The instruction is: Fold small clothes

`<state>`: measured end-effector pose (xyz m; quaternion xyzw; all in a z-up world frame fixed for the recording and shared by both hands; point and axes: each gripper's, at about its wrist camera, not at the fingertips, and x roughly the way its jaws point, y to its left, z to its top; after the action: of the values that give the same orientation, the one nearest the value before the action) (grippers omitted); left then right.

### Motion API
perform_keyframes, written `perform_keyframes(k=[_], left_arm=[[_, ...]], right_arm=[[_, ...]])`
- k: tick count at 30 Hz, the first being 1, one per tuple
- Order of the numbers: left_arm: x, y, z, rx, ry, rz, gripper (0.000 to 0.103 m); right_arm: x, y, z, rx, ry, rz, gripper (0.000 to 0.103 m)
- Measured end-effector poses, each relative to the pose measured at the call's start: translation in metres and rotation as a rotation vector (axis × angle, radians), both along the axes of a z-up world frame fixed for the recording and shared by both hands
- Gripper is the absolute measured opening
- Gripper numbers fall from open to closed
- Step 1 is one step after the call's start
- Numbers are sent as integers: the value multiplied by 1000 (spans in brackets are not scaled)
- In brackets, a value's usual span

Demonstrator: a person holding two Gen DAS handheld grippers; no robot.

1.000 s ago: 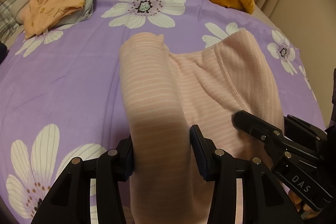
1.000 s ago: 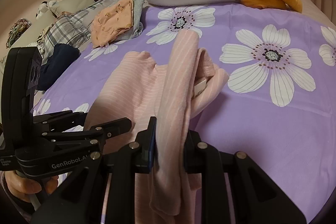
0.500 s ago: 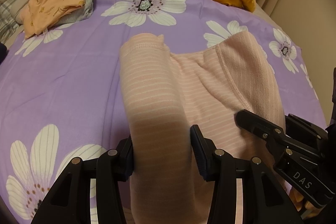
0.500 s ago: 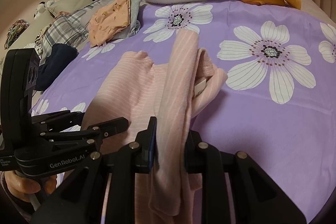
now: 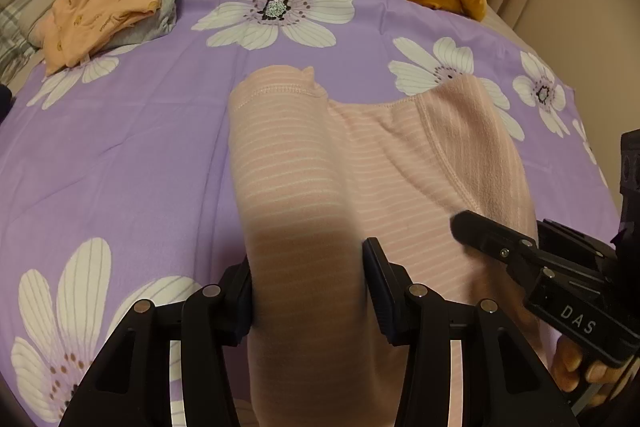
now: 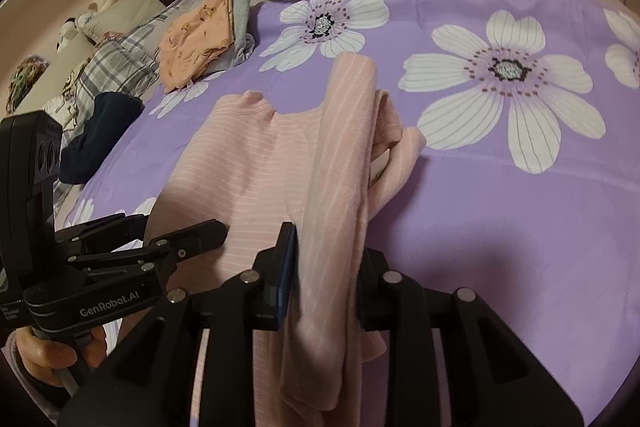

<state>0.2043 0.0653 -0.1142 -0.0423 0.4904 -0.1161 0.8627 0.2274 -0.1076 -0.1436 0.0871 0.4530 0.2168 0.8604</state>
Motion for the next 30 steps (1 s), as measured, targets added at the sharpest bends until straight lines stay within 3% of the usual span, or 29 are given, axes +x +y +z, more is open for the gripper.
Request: perform_keyframes(k=[12, 30], left_arm=[[-1, 0, -1, 4, -3, 1, 49], [-15, 8, 2, 40, -17, 5, 54]], right_arm=[[0, -25, -10, 130, 88, -65, 36], [-7, -46, -17, 206, 151, -140, 45]])
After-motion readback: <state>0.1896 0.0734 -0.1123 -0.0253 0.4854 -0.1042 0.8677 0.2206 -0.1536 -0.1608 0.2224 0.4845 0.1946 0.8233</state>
